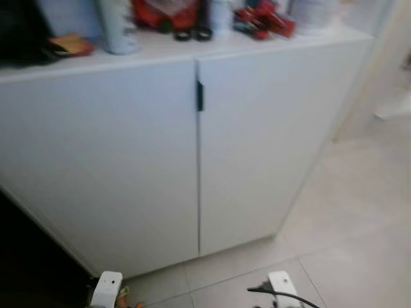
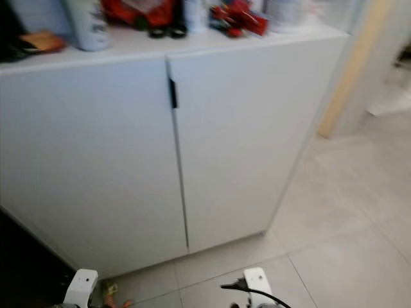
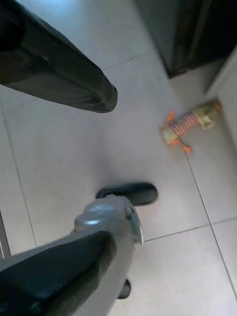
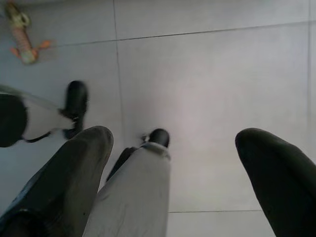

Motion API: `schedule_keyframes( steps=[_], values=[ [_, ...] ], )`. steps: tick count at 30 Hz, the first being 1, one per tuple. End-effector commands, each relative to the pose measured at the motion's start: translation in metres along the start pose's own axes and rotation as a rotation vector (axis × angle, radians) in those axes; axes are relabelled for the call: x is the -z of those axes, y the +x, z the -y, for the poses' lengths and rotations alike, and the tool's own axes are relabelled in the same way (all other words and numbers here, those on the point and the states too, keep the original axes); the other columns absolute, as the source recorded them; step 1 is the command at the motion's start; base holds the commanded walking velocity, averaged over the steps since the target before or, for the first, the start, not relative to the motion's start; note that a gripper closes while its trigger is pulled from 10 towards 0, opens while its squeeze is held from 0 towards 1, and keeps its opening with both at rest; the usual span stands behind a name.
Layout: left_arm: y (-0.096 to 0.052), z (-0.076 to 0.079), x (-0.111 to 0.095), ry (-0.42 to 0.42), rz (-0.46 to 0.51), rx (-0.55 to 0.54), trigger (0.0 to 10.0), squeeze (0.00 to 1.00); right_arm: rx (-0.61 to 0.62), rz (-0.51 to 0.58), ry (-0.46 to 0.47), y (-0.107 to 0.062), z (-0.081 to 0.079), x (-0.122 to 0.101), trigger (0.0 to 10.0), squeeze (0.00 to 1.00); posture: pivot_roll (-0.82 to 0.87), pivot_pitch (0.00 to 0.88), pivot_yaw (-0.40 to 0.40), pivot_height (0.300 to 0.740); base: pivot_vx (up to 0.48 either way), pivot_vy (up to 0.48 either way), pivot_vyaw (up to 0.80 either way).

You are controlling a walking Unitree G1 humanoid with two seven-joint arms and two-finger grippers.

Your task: Restocking fridge

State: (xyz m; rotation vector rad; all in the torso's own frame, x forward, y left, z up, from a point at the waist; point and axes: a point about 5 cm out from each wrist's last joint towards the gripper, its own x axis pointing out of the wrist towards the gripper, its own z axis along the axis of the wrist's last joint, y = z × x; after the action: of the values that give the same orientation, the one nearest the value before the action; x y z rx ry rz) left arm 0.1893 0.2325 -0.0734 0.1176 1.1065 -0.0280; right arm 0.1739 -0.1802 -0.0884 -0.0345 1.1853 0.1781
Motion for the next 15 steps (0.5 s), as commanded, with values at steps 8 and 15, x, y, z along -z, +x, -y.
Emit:
schedule_keyframes(
  steps=[8,15],
  values=[
    [-0.0006,-0.0029,0.0043,-0.015,-0.016,-0.007,10.0,0.0,-0.029,0.01,-0.013,0.0014,-0.0089,-0.0089,10.0,0.0,-0.07,0.0,-0.062,0.74,0.0,0.0,0.8],
    [-0.0005,-0.0024,0.0041,-0.007,-0.024,-0.005,10.0,0.0,-0.034,0.01,-0.02,0.0012,-0.0083,-0.0096,10.0,0.0,-0.07,0.0,-0.066,0.74,0.0,0.0,0.8]
  ],
)
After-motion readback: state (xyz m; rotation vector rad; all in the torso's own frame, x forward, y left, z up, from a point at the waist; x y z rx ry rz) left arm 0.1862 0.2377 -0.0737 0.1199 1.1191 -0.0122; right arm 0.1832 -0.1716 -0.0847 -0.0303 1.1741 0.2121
